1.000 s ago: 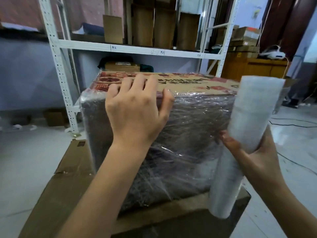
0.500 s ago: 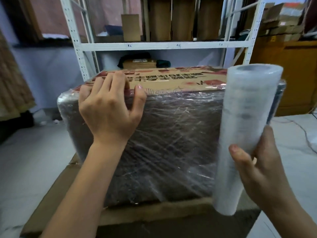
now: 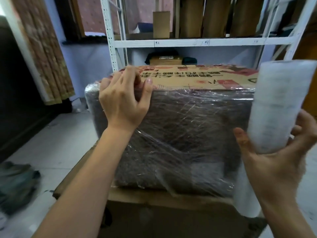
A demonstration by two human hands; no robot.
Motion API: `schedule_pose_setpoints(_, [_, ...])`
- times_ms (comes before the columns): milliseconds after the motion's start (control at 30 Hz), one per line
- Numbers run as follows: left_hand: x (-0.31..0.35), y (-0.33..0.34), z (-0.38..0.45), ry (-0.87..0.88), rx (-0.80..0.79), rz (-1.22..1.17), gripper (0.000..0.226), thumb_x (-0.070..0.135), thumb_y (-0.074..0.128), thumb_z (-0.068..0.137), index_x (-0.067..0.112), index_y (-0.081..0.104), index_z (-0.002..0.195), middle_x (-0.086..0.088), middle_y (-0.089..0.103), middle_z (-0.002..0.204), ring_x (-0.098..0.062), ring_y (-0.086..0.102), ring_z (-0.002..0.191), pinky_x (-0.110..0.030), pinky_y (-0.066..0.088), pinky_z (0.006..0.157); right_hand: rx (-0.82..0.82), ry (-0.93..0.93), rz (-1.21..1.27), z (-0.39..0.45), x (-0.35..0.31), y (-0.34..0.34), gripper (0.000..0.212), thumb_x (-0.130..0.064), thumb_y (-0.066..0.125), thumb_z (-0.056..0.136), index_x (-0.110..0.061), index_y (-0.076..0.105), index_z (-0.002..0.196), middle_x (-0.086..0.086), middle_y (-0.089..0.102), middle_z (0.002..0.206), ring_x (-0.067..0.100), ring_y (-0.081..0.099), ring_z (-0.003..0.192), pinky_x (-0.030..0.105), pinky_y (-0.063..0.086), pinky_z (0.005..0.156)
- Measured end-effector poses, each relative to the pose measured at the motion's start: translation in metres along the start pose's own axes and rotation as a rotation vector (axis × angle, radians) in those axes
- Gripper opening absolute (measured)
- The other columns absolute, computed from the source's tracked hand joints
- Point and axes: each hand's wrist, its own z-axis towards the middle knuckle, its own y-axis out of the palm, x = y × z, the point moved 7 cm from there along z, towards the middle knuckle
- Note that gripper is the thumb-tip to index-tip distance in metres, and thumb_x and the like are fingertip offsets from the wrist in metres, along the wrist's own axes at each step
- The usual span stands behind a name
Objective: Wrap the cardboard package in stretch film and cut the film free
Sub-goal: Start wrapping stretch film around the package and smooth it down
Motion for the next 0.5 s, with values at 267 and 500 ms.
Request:
schedule_pose_setpoints(267, [0.007, -0.012, -0.002, -0.087, -0.056, -0.079, 0.045, 0.039, 0.039, 0.09, 0.004, 0.055, 0.114, -0.008, 0.059, 0.111, -0.022, 0.048, 0.113, -0.032, 0.017, 0.108, 0.008, 0.05, -0.09, 0.0, 0.0, 0.006, 0.082, -0.061, 0.073, 0.065, -0.03, 0.023, 0.122, 0.017, 0.054, 0.123, 0.041, 0.058, 0.101, 0.048, 0.048, 0.08])
schedule_pose_setpoints(500, [0.084, 0.017, -0.192, 1.033, -0.361, 0.105, 0.06, 0.034, 0.039, 0.092, 0.006, 0.031, 0.145, -0.015, 0.023, 0.154, -0.026, 0.018, 0.145, -0.043, 0.005, 0.121, 0.028, 0.038, -0.103, -0.002, 0.004, 0.006, 0.084, -0.067, 0.072, 0.062, -0.028, 0.025, 0.12, 0.013, 0.054, 0.119, 0.023, 0.053, 0.092, 0.034, 0.042, 0.075])
